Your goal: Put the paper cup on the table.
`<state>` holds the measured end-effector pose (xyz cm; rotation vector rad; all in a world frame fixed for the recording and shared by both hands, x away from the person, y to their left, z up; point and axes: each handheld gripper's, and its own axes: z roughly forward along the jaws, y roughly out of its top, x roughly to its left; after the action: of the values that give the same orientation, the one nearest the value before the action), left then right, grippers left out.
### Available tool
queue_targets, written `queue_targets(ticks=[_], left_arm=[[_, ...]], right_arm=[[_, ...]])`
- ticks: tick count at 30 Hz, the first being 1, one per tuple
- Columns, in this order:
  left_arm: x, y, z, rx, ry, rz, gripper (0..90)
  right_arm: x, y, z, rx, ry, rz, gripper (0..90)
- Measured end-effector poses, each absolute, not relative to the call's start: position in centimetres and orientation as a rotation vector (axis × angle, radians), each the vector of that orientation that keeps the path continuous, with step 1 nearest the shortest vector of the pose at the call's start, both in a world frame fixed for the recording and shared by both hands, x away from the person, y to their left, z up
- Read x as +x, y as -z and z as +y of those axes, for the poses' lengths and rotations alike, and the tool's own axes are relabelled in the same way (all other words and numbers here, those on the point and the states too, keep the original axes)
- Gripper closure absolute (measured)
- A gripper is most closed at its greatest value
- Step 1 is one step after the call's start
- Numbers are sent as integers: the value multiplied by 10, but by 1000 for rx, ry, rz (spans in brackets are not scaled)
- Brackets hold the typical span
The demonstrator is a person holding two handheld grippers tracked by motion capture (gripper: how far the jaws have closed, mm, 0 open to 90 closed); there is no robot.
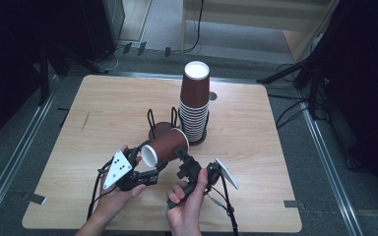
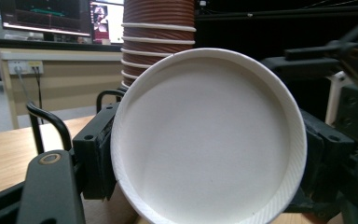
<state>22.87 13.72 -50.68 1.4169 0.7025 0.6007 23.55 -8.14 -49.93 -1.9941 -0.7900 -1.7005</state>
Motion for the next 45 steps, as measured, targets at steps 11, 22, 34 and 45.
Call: queue_targets(ticks=[11, 22, 34, 45], left_arm=[[226, 509, 129, 1423, -594, 674, 229], [224, 510, 128, 1431, -587, 644, 230], [224, 511, 126, 1449, -580, 635, 229], [224, 510, 126, 1454, -589, 652, 223]], right_arm=[[246, 504, -80, -1982, 1615, -609, 0], [256, 506, -77, -1943, 1588, -548, 0], [264, 509, -79, -1922, 1539, -568, 54], [265, 510, -78, -1914, 1520, -554, 84]])
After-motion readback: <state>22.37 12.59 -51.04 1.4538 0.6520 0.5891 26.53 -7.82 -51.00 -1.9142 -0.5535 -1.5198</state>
